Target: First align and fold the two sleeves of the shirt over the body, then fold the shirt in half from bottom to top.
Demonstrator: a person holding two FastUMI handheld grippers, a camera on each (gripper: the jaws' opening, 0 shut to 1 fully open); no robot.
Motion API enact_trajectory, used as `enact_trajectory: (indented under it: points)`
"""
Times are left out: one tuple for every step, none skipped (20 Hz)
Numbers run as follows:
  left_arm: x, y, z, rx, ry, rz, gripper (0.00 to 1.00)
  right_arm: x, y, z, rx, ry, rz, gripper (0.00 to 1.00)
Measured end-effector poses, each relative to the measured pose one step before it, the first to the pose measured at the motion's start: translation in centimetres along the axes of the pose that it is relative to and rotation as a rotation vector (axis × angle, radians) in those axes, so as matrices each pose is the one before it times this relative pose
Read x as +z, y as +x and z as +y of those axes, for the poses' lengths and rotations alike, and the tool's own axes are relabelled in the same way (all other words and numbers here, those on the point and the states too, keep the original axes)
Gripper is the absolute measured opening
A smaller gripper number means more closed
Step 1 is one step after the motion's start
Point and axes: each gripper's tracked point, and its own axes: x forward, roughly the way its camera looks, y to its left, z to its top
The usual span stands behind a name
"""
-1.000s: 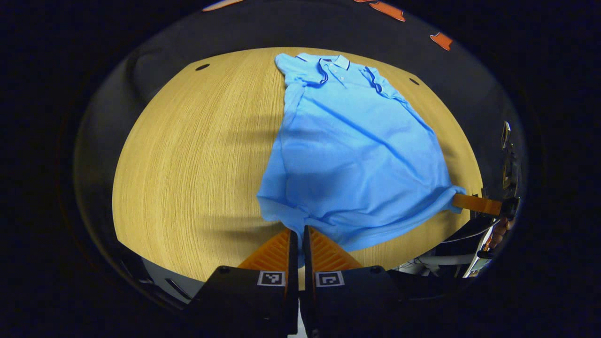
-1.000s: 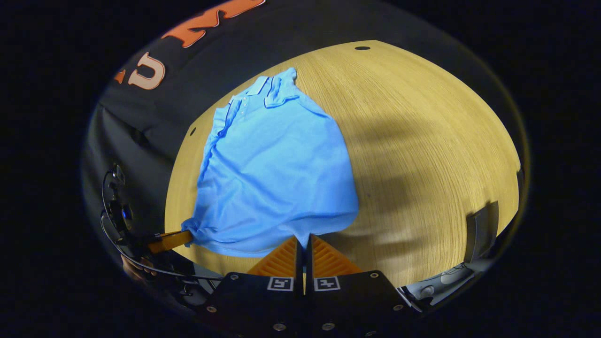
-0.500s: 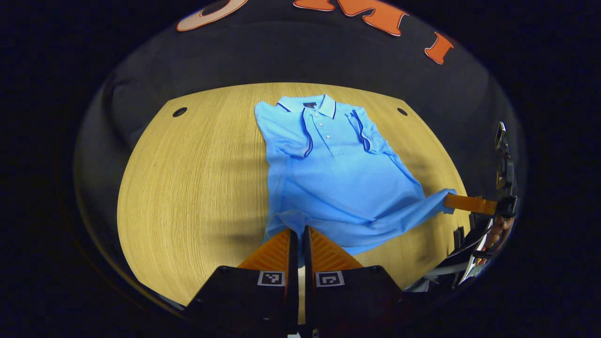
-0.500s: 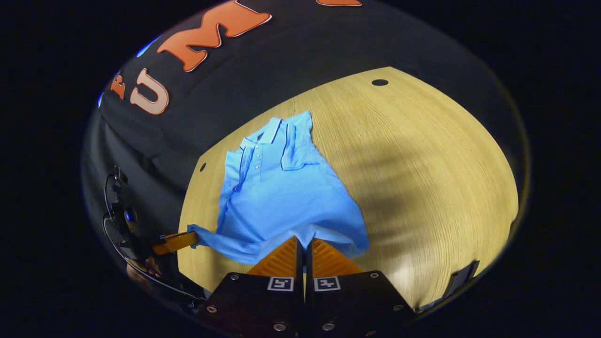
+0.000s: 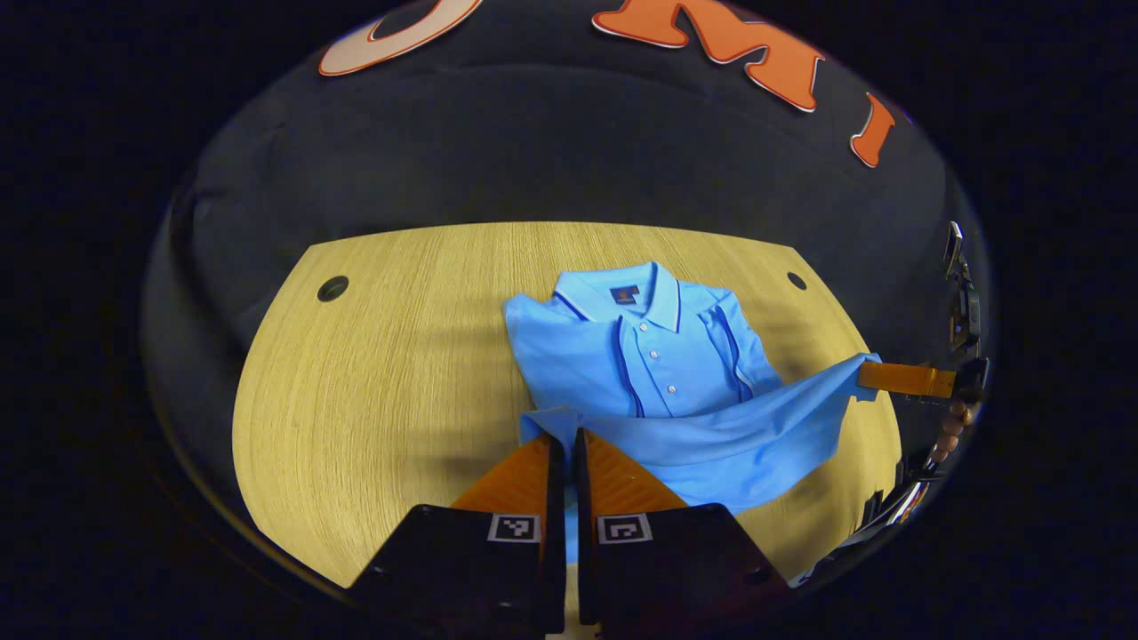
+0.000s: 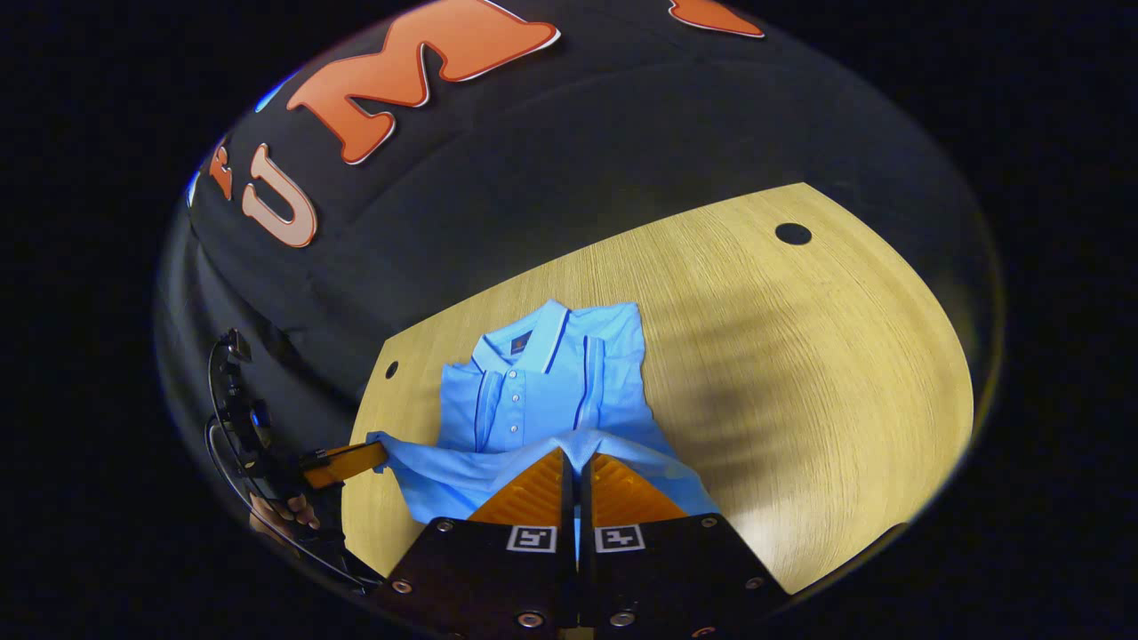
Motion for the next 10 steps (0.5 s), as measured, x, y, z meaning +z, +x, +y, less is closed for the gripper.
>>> enact_trajectory:
  points:
    - [1.214, 1.120, 0.808, 0.00094, -0.01901, -0.01173, 0.10, 0.714, 1.069, 0.020, -0.00397, 0.00037, 0.00027, 0.01]
    - [0.811, 1.245, 0.777, 0.00200, -0.02359, -0.00666, 0.10, 0.795, 1.249, -0.124, -0.00402, -0.00215, 0.00034, 0.01]
    - [0.804, 1.251, 0.691, 0.00157, -0.01863, 0.00114, 0.10, 0.585, 1.152, -0.024, -0.00635, -0.00644, -0.00011, 0.01]
    - [0.720, 1.081, 0.774, 0.00290, -0.01142, -0.00294, 0.10, 0.893, 1.126, -0.215, -0.00885, -0.00822, -0.00339, 0.01]
    - [0.829, 1.239, 0.463, 0.00165, -0.00209, -0.00147, 0.10, 0.812, 1.123, -0.142, -0.00547, -0.00135, -0.00253, 0.01]
    - [0.631, 0.984, 0.478, 0.00635, 0.00926, -0.00145, 0.10, 0.830, 1.057, -0.057, -0.00089, 0.00741, 0.00003, 0.01]
    - [0.610, 0.931, 0.339, 0.00555, 0.01381, -0.00436, 0.10, 0.522, 0.983, -0.127, -0.00244, 0.00610, 0.00568, 0.01]
    - [0.601, 0.987, 0.216, 0.00484, 0.01277, -0.00007, 0.10, 0.654, 1.100, -0.221, -0.00431, 0.00120, 0.00239, 0.01]
    - [0.729, 1.031, 0.163, 0.00426, 0.01017, -0.00285, 0.10, 0.426, 1.011, -0.287, -0.00678, 0.00000, 0.00615, 0.01]
    - [0.445, 0.773, 0.102, 0.00662, 0.00517, -0.00118, 0.10, 0.383, 1.022, -0.262, -0.01168, 0.00108, 0.00916, 0.01]
